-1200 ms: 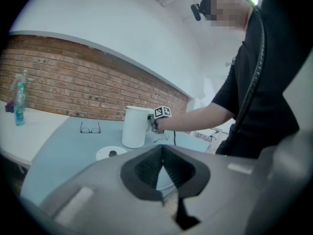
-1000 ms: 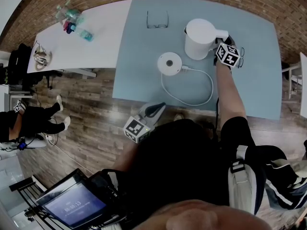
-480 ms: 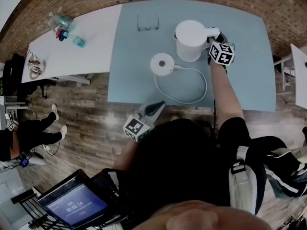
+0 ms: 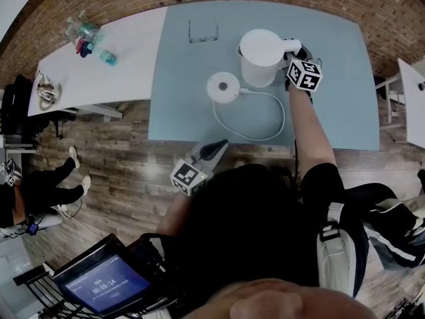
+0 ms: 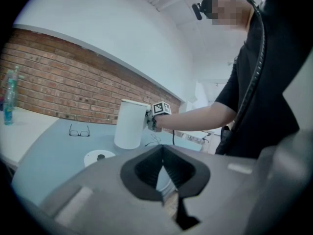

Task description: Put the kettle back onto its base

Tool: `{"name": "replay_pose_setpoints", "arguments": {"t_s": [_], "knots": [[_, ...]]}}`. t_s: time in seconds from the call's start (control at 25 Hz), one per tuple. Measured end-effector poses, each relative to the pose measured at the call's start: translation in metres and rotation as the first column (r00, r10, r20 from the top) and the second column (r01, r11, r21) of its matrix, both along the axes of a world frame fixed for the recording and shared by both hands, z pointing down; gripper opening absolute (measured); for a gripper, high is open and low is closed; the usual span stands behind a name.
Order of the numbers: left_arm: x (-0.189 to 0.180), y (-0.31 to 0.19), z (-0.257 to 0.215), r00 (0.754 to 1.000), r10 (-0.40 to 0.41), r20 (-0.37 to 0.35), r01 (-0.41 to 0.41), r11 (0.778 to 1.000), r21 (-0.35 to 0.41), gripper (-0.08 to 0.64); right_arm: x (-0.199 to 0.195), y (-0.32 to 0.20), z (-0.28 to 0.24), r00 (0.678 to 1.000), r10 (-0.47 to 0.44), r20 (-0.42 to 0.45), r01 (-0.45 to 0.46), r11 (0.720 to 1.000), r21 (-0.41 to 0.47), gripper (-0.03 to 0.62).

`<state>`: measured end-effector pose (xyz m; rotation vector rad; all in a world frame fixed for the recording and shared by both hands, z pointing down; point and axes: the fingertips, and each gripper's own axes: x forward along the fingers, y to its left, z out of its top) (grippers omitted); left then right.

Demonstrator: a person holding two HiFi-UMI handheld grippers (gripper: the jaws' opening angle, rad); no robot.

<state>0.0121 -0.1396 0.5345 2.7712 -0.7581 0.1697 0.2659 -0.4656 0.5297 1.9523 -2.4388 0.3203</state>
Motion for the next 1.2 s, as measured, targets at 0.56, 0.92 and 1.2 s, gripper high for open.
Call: {"name": "replay_pose_setpoints", "arguments": {"t_s": [0.56, 0.92, 1.2], "knots": [[-0.018, 0.005, -0.006, 0.999, -0.040, -0.009, 0.040, 0.999, 0.016, 0.002, -0.031, -0.001, -0.006, 0.999, -0.027, 0.035, 0.027, 1.000, 0.008, 0.107], [-0.043, 0.009, -0.014, 0.998, -0.070, -0.005, 0.070, 0.997, 0.009, 0.002, -0.072, 0.000, -0.005, 0.996, -0.063, 0.060, 0.062, 0.998, 0.008, 0.107], [-0.057, 0.008, -0.012, 0.994, -0.110, 0.004, 0.110, 0.994, 0.009, 0.002, -0.098, -0.002, 0.004, 0.992, -0.100, 0.075, 0.100, 0.995, 0.007, 0.107]]}}
